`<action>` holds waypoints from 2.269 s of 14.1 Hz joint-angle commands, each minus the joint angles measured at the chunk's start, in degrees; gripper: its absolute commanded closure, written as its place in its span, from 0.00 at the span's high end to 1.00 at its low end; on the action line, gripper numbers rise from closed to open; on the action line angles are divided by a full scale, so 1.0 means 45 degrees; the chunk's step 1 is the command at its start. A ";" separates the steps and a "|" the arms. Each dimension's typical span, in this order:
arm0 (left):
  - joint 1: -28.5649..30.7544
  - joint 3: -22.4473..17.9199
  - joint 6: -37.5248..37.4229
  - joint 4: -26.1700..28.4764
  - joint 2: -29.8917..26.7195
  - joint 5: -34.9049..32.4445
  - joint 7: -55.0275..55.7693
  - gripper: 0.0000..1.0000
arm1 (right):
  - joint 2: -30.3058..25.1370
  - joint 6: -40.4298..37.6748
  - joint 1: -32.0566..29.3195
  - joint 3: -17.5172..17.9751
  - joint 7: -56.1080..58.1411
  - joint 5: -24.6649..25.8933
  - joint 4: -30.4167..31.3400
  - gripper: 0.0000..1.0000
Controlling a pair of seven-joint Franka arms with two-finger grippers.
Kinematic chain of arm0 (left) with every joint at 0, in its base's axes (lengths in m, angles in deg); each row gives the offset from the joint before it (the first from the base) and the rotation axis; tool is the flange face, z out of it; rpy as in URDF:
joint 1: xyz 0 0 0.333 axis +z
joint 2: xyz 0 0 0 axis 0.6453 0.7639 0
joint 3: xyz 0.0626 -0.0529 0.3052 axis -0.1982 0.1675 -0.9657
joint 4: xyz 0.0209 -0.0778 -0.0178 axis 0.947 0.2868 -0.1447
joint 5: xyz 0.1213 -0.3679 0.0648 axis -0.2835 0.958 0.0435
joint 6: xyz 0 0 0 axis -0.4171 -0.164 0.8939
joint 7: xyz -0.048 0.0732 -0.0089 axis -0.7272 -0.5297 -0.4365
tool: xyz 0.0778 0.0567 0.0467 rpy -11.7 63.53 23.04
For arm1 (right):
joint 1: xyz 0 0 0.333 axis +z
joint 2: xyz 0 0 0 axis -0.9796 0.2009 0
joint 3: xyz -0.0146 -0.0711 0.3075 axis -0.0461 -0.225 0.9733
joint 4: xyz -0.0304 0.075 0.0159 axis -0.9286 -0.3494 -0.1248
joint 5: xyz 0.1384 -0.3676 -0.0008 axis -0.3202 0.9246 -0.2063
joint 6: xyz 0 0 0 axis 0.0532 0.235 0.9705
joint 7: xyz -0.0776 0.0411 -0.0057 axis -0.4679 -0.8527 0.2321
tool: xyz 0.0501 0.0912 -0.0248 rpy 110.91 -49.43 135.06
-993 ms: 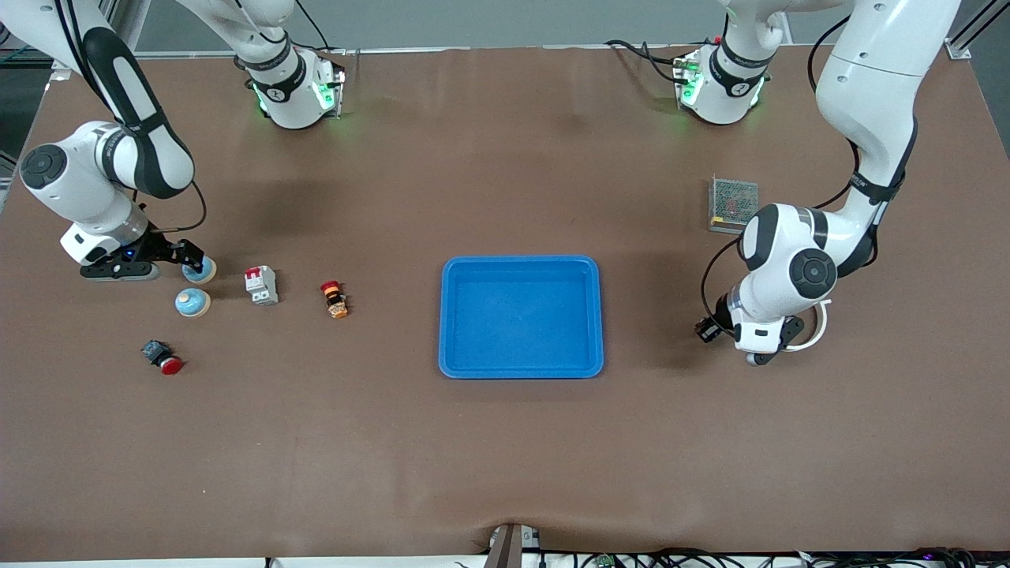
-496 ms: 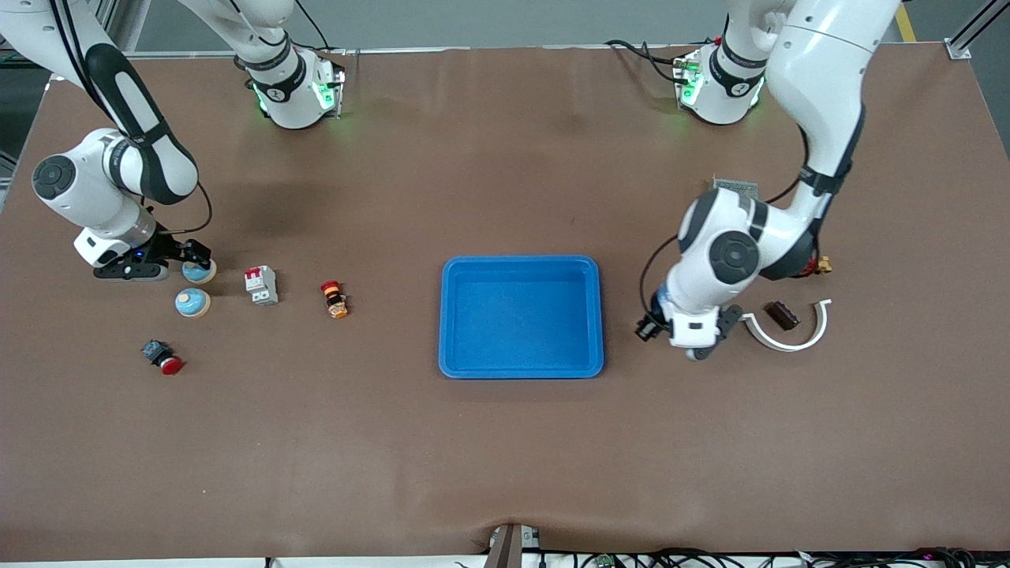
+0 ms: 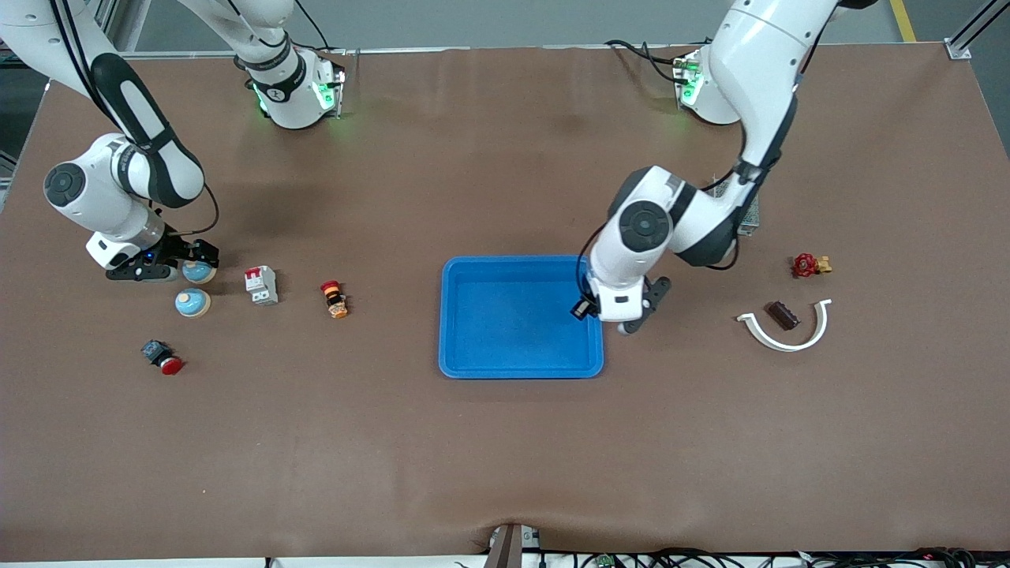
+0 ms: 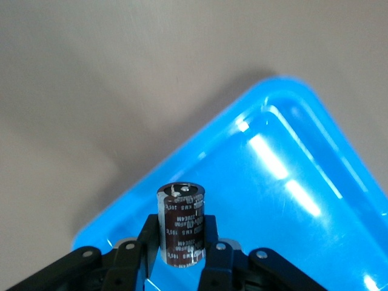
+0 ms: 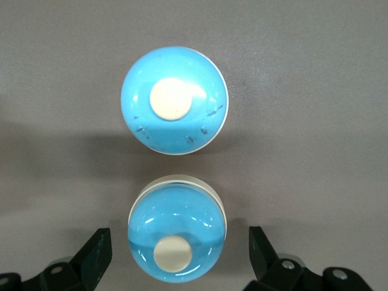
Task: Place electrolytic capacitor and blue bell in tray
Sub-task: 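Carry the capacitor into the tray and open the left gripper, then lift the bell toward the tray while the left gripper grasps another capacitor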
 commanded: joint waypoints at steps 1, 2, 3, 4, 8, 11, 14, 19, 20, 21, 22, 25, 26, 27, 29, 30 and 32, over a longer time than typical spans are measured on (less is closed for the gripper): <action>-0.0612 -0.0130 -0.0224 -0.0972 0.0987 -0.1000 0.1415 0.04 | 0.0109 0.0104 -0.0164 0.0178 -0.0119 -0.0013 -0.0057 1.00; -0.0729 -0.0129 -0.0224 -0.1128 0.1163 -0.1255 0.1904 0.04 | 0.0128 0.0104 -0.0126 0.0178 -0.0139 -0.0013 -0.0115 1.00; -0.0885 -0.0129 -0.0224 -0.1265 0.1320 -0.1374 0.2179 0.07 | 0.0167 0.0104 -0.0125 0.0178 -0.0158 -0.0013 -0.0154 1.00; -0.0945 -0.0129 -0.0224 -0.1266 0.1360 -0.1394 0.2259 0.13 | 0.0187 0.0084 -0.0106 0.0178 -0.0139 0.0006 -0.0213 1.00; -0.0984 -0.0129 -0.0224 -0.1267 0.1341 -0.1394 0.2260 1.00 | 0.0206 0.0084 -0.0125 0.0198 -0.0139 -0.0013 -0.0213 0.40; -0.0790 -0.0129 -0.0495 -0.1267 0.0797 -0.1414 0.2163 1.00 | 0.0207 0.0104 -0.0145 0.0217 -0.0100 0.0006 -0.0213 0.02; -0.0323 -0.0130 -0.1899 -0.1364 -0.0199 -0.1414 0.1560 1.00 | 0.0226 0.0104 -0.0106 0.0217 -0.0042 -0.0013 -0.0213 0.00; 0.0947 -0.0051 -0.3483 -0.1286 -0.1080 -0.1355 -0.0607 1.00 | -0.0008 -0.0091 -0.0008 0.0295 0.0017 -0.0013 -0.0349 0.00; 0.1220 -0.0032 -0.3795 -0.1247 -0.1236 -0.1355 -0.1075 1.00 | -0.0047 -0.0227 -0.0027 0.0469 0.0017 0.0006 -0.0389 0.00; 0.1416 -0.0032 -0.4088 -0.1228 -0.1372 -0.1355 -0.1505 1.00 | -0.0163 -0.0499 -0.0047 0.0568 0.0017 0.0006 -0.0563 0.00; 0.1592 -0.0032 -0.4342 -0.1208 -0.1470 -0.1355 -0.1896 1.00 | -0.0339 -0.1062 -0.0028 0.0569 0.0017 0.0006 -0.0797 0.00; 0.2373 -0.0032 -0.4794 -0.1111 -0.1686 -0.1375 -0.2777 1.00 | -0.0925 -0.3152 -0.0027 0.0783 -0.0002 -0.0033 -0.1656 0.00; 0.2626 -0.0032 -0.4794 -0.0975 -0.1822 -0.1375 -0.2992 1.00 | -0.1100 -0.3680 -0.0028 0.0822 -0.0002 -0.0033 -0.1910 0.00; 0.2958 -0.0032 -0.4794 -0.0703 -0.2016 -0.1375 -0.3458 1.00 | -0.1199 -0.4188 -0.0008 0.0823 -0.0002 -0.0033 -0.2183 0.00; 0.3602 -0.0032 -0.4794 -0.0253 -0.2271 -0.1375 -0.4533 1.00 | -0.1297 -0.5184 -0.0008 0.0842 -0.0022 -0.0052 -0.2866 0.00; 0.3857 -0.0032 -0.4794 -0.0154 -0.2292 -0.1375 -0.4653 1.00 | -0.1297 -0.5711 0.0050 0.0862 -0.0061 -0.0091 -0.3256 0.00; 0.4423 -0.0032 -0.4775 0.0196 -0.2350 -0.1414 -0.5294 1.00 | -0.1414 -0.6592 0.0245 0.0940 -0.0119 -0.0635 -0.3864 0.00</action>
